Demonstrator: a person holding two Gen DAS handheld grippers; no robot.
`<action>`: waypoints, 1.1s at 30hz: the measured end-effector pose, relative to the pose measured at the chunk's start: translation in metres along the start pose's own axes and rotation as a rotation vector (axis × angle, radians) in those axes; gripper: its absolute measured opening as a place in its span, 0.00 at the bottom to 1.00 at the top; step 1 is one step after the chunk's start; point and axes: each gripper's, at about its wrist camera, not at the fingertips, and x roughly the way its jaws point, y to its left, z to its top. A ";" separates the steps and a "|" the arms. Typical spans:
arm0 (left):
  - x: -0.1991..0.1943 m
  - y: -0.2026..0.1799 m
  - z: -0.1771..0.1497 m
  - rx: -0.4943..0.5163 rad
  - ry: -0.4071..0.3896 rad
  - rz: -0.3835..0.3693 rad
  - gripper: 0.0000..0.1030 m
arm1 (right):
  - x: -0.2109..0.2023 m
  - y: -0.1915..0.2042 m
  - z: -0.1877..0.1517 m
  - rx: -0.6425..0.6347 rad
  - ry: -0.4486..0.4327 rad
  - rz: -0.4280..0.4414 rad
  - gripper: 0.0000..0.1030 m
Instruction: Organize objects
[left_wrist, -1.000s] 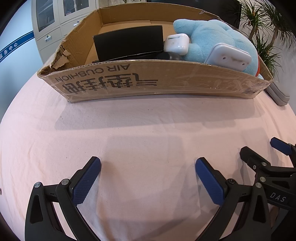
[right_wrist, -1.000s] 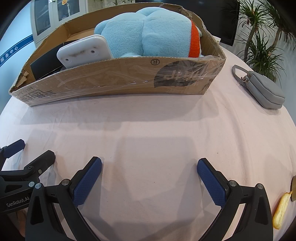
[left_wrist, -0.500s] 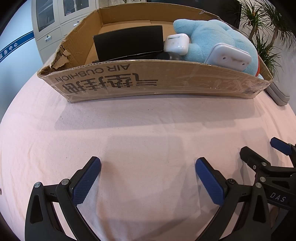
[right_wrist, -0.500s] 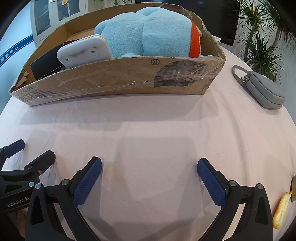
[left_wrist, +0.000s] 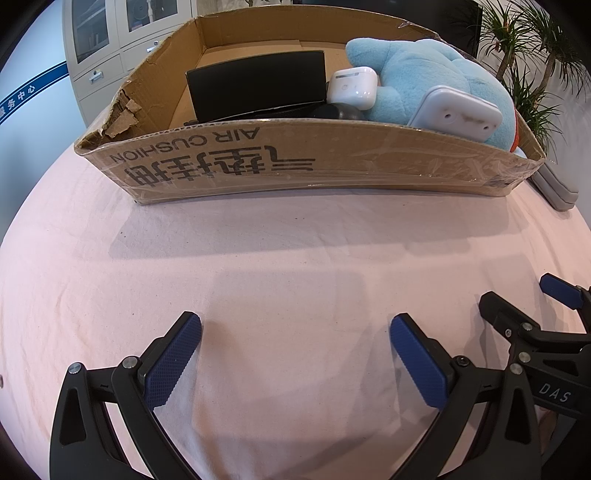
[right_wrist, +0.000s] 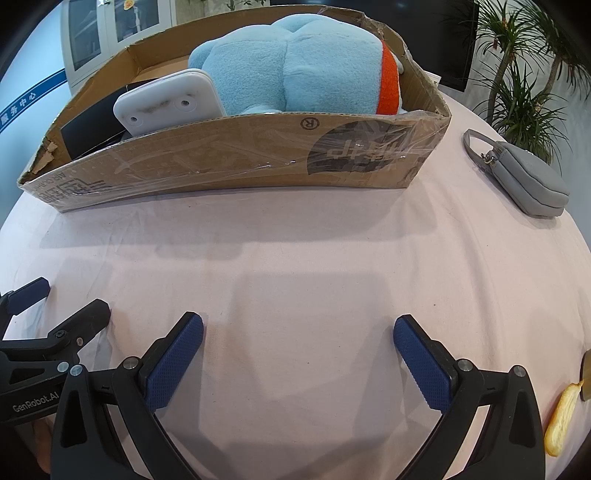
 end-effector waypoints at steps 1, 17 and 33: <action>0.000 0.000 0.000 0.000 0.000 0.000 0.99 | 0.000 0.000 0.000 0.000 0.000 0.000 1.00; -0.001 0.001 -0.001 0.000 0.000 0.000 0.99 | 0.001 0.001 0.000 0.000 0.000 0.000 1.00; -0.002 0.002 -0.002 0.000 0.000 0.000 0.99 | 0.001 0.001 0.001 0.000 0.000 0.000 1.00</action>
